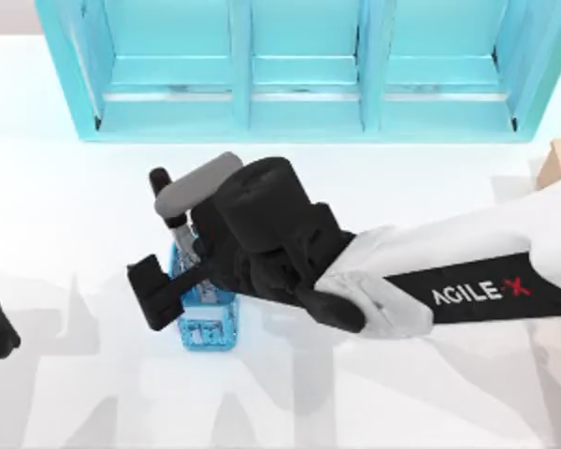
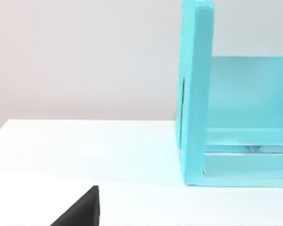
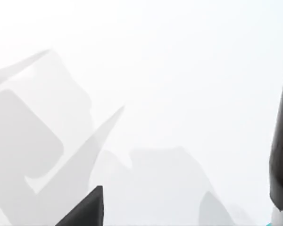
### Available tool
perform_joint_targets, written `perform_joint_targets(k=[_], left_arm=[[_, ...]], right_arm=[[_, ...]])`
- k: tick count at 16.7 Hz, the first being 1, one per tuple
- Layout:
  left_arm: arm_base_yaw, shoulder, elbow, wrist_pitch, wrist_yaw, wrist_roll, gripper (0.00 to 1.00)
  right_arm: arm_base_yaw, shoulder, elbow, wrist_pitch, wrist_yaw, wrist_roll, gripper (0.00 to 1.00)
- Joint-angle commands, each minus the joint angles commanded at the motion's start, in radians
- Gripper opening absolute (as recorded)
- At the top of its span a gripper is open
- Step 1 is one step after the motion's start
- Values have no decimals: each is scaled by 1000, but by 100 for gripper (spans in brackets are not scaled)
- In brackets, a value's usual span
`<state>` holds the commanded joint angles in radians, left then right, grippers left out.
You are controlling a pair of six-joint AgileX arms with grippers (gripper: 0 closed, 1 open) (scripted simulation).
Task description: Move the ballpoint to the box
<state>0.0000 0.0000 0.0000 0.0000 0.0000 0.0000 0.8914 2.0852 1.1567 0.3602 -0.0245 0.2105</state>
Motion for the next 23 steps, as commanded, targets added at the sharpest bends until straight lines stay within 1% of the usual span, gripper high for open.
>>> perform_joint_targets(k=[6, 8, 10, 15, 18, 20, 23], left_arm=[[0, 0, 0, 0, 0, 0, 100], [0, 0, 0, 0, 0, 0, 100], [0, 0, 0, 0, 0, 0, 100], [0, 0, 0, 0, 0, 0, 100], [0, 0, 0, 0, 0, 0, 100], [0, 0, 0, 0, 0, 0, 100], [0, 0, 0, 0, 0, 0, 100]], right_arm=[[-1, -6, 2, -2, -4, 3, 0], [-21, -41, -6, -38, -24, -11, 0], [-62, -119, -19, -112, -59, -36, 0], [-209, -446, -59, -377, -181, -115, 0], [-282, -580, -82, -509, -246, -155, 0], [-305, -617, -90, -545, -269, -168, 0], [-307, -619, -90, -548, -271, -169, 0]])
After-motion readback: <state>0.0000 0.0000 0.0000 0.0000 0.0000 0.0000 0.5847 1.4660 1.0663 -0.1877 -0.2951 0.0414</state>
